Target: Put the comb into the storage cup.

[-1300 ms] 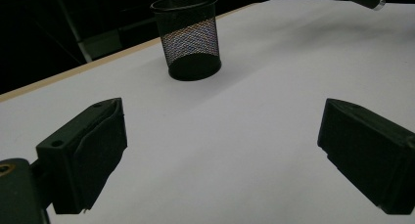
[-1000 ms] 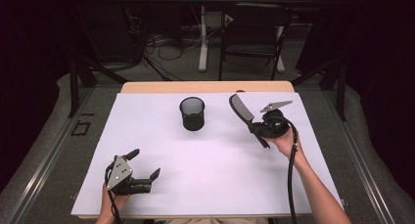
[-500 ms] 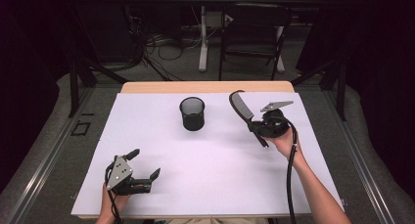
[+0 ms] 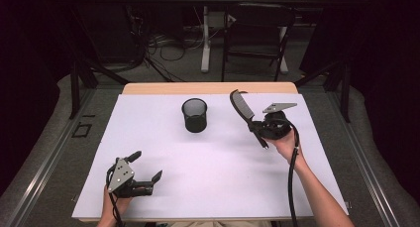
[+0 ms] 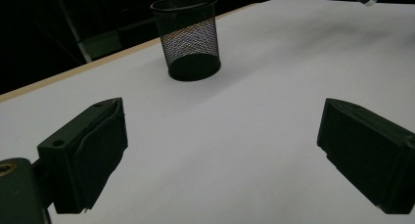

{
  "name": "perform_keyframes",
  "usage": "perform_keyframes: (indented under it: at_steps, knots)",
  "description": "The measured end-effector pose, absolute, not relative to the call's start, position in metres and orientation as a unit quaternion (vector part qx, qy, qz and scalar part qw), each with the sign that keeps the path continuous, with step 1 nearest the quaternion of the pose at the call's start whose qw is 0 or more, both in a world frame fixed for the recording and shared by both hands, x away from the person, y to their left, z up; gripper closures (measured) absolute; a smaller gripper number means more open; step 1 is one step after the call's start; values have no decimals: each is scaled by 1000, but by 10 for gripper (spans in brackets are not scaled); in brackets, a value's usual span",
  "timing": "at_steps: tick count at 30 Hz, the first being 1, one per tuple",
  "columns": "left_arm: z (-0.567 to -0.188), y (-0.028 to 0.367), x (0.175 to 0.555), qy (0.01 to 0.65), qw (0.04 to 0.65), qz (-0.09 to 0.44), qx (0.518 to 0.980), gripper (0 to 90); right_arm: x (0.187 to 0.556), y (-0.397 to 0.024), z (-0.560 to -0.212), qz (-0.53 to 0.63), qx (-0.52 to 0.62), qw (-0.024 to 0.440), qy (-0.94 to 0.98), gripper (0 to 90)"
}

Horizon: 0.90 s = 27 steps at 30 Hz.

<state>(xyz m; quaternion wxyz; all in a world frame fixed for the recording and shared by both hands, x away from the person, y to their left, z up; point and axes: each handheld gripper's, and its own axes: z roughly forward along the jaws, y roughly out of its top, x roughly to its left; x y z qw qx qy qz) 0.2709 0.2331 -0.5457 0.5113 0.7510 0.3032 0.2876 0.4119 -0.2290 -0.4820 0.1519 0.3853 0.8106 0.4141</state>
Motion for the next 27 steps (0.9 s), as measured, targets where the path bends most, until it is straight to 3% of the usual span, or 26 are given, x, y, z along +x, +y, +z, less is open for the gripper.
perform_keyframes:
  at_steps: [27]
  knots:
    - [-546,233,271,306,512,288,749,50,410,-219,-480,442,371,164,800,724]
